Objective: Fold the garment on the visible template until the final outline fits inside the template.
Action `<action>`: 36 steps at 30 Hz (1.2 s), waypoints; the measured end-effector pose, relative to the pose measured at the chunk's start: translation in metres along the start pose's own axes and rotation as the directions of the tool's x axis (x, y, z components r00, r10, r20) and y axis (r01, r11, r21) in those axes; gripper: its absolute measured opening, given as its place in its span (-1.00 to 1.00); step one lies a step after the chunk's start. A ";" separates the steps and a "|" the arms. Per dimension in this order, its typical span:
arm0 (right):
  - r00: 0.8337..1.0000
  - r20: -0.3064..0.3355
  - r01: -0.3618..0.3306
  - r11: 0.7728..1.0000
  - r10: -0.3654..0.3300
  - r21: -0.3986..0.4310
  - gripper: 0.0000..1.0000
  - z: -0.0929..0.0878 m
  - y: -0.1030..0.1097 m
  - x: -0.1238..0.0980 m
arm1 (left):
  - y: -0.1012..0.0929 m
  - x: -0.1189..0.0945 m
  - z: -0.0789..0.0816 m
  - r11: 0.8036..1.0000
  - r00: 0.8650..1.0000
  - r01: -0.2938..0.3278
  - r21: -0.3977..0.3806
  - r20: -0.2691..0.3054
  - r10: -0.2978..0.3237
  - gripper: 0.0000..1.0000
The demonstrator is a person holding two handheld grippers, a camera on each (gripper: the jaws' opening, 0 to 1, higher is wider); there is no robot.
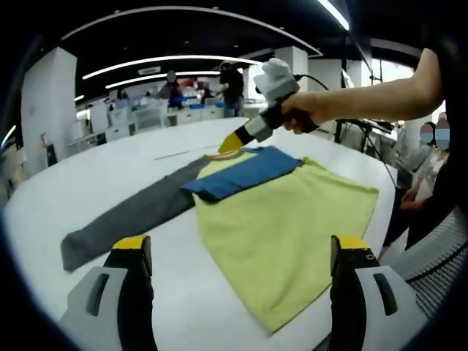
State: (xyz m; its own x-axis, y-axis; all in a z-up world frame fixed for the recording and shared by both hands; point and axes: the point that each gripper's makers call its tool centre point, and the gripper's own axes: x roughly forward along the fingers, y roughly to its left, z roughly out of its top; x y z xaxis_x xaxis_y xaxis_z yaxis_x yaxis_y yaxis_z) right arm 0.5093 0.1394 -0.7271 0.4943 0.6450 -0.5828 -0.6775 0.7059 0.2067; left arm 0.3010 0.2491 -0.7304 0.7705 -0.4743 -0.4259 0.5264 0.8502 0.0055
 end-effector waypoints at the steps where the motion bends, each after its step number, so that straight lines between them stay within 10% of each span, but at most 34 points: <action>1: 1.000 0.004 0.013 1.000 -0.013 0.019 -0.09 0.000 -0.006 -0.003 | 0.000 0.000 0.000 1.000 1.000 0.000 -0.001 0.001 0.000 0.98; 20: 0.981 0.004 0.193 0.967 -0.196 0.169 -0.06 -0.017 -0.124 -0.061 | 0.001 0.004 0.007 1.000 1.000 -0.002 -0.015 0.022 0.003 0.98; 36: 0.963 -0.065 0.270 0.935 -0.262 0.230 -0.33 -0.048 -0.175 -0.064 | 0.009 0.002 0.008 1.000 0.999 -0.026 -0.015 0.018 0.027 0.98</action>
State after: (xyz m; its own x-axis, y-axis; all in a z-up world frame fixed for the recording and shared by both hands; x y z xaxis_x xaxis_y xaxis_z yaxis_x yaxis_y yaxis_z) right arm 0.5703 -0.0399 -0.7635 0.6177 0.4173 -0.6665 -0.3752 0.9013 0.2165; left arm 0.3106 0.2537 -0.7238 0.7904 -0.4556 -0.4095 0.5007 0.8656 0.0036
